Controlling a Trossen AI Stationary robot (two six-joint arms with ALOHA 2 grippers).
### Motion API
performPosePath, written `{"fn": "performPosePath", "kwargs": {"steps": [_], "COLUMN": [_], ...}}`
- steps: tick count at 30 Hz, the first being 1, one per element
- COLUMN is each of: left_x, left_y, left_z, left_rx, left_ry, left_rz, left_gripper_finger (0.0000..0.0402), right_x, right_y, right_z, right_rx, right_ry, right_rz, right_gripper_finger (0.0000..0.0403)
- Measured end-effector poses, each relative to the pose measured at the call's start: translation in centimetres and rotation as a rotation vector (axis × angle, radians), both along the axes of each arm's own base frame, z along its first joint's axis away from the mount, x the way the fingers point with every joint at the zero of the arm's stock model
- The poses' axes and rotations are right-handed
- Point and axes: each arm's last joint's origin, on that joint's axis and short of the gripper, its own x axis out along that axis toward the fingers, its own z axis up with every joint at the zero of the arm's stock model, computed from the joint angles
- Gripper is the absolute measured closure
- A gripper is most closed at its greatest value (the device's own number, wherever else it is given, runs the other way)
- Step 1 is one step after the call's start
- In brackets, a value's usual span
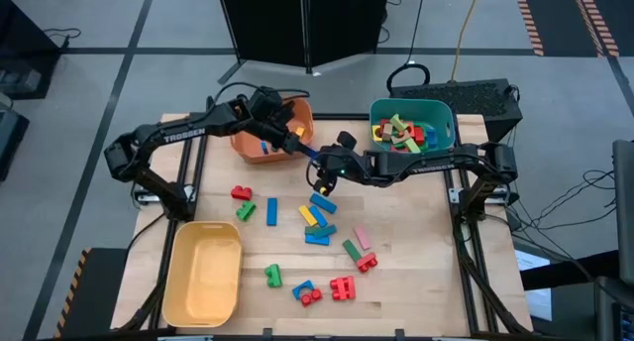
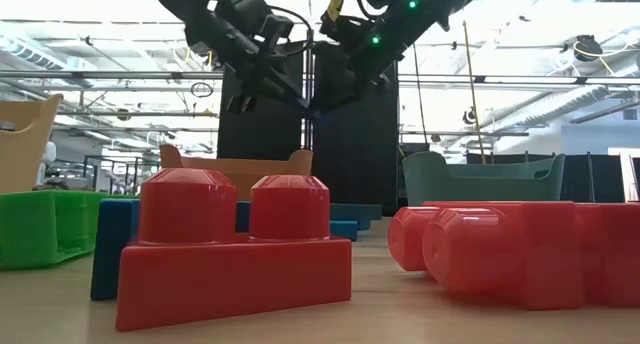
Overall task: Sort blocks by size
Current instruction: Put the dark blue rectangular block into the orange bin
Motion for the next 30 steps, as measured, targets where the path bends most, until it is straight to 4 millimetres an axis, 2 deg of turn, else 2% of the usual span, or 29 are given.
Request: {"fn": "performPosePath", "kwargs": {"steps": [8,17,30], "left_x": [-1.2,-2.8,-4.5], "left_y": [1.2,2.7,4.3], "left_z": [-0.5,-1.0,-1.4], "left_rx": [0.029,0.066,0.153], "left_ry": [0.071,0.157,0.284], "left_rz": [0.046,0.107,0.22], "left_gripper_finger": [0.0369,0.0369,0.036], "right_x": [-0.6,0.1,0.5], "right_y": [0.3,0.9,2.1], "right_z": [-0.9,-3.5,-5.1], "right_rx": [0.065,0.163,0.199], "right_ry": [0.085,0.168,0.23], "right_rz": [-0.008,0.08,0.134], "right_gripper_finger": [0.0199,0.0198,0.0197]}}
